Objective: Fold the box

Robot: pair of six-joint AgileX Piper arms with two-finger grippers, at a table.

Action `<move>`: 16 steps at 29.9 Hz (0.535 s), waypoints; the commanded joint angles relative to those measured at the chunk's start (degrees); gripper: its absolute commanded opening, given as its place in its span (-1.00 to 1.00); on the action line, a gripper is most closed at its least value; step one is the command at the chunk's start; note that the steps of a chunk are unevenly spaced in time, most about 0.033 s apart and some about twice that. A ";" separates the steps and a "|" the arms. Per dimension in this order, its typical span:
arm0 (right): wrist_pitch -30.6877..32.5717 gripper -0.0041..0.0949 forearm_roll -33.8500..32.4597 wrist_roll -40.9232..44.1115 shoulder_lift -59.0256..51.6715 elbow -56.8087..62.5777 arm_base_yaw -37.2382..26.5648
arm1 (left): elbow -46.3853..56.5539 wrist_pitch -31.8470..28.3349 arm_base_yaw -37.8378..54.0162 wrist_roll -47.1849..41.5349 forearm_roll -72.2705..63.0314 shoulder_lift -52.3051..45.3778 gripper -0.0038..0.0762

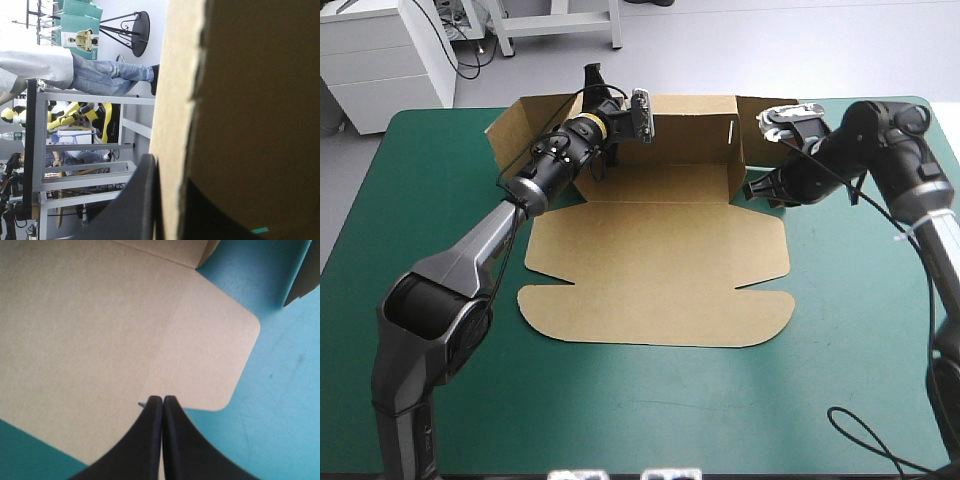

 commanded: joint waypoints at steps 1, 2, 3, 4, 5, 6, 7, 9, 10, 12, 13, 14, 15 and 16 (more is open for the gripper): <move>-0.72 -0.95 0.46 -1.03 -9.83 5.65 -0.07 | -0.64 5.27 0.43 -2.07 -1.61 -2.52 -0.92; -1.46 -0.95 0.46 -1.03 -12.96 8.75 -0.07 | -0.64 5.33 0.43 -2.07 -1.72 -2.52 -0.92; -2.23 -0.95 0.46 -1.03 -15.15 10.84 -0.07 | -0.64 5.67 0.43 -2.07 -1.84 -2.52 -0.92; -3.31 -0.95 0.56 -1.03 -18.03 13.39 -0.07 | -0.64 5.89 0.43 -2.07 -1.84 -2.52 -0.92; -4.54 -0.95 0.71 -0.90 -20.98 15.93 -0.07 | -0.64 5.93 0.43 -2.07 -1.84 -2.52 -0.92; -5.52 -0.95 0.82 -0.53 -24.00 18.30 -0.07 | -0.64 5.93 0.43 -2.07 -1.84 -2.52 -0.92; -6.50 -0.95 0.82 0.26 -26.42 20.11 -0.07 | -0.64 5.68 0.43 -2.07 -1.84 -2.52 -0.92; -8.06 -0.95 0.82 1.48 -32.26 24.08 -0.07 | -0.64 5.26 0.43 -2.28 -1.84 -2.52 -0.92; -8.52 -0.95 0.82 1.60 -34.54 25.51 -0.07 | -0.64 4.99 0.43 -2.28 -1.84 -2.52 -0.92; -9.35 -0.95 0.22 2.20 -39.89 28.61 -0.07 | -0.64 4.11 0.43 -2.28 -1.59 -2.52 -0.92; -9.63 -0.95 -0.62 3.79 -42.32 29.93 -0.07 | -0.64 4.00 0.43 -2.28 -1.33 -2.52 -0.92; -9.63 -0.95 -1.58 5.26 -44.09 31.07 -0.07 | -0.64 4.00 0.43 -2.28 -1.08 -2.52 -0.92; -9.63 -0.95 -2.85 7.16 -46.08 32.06 -0.07 | -0.64 4.11 0.43 -2.28 -1.09 -2.52 -0.92; -9.47 -0.95 -4.43 9.28 -47.88 32.96 -0.07 | -0.64 4.19 0.43 -2.41 -1.09 -2.62 -0.92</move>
